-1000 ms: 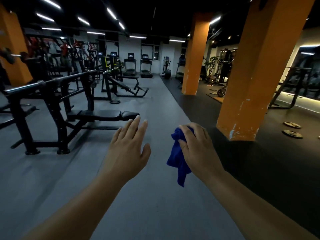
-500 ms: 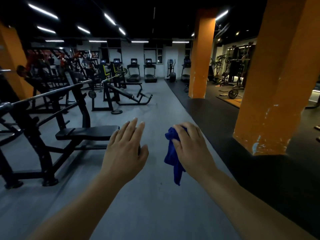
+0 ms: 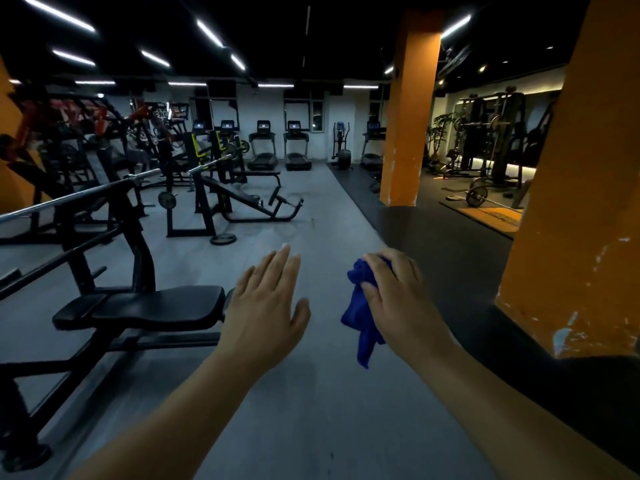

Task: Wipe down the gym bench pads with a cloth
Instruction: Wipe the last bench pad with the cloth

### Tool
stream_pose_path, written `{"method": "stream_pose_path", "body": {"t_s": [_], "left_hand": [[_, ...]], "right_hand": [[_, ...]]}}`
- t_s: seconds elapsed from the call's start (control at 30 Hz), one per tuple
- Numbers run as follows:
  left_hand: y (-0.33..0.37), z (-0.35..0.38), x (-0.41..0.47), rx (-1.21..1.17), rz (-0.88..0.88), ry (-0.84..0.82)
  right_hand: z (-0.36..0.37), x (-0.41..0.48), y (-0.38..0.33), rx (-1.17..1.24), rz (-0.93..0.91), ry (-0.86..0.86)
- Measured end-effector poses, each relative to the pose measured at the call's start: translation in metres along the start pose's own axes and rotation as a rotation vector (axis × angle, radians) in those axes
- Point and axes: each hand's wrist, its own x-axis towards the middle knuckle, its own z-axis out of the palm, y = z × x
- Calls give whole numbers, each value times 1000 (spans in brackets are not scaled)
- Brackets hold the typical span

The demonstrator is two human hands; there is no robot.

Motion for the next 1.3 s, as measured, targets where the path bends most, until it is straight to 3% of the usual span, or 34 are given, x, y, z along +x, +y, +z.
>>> {"method": "stream_pose_path", "body": {"t_s": [0.3, 0.5, 0.77, 1.3], "left_hand": [[-68, 168, 239, -18, 8, 0], [-101, 277, 406, -15, -49, -26], [-189, 404, 610, 42, -89, 9], [-337, 697, 1071, 9, 30, 42]], "right_hand": [[165, 204, 151, 17, -15, 51], [267, 352, 273, 27, -49, -8], [411, 553, 382, 43, -70, 14], [700, 943, 623, -4, -24, 35]]}}
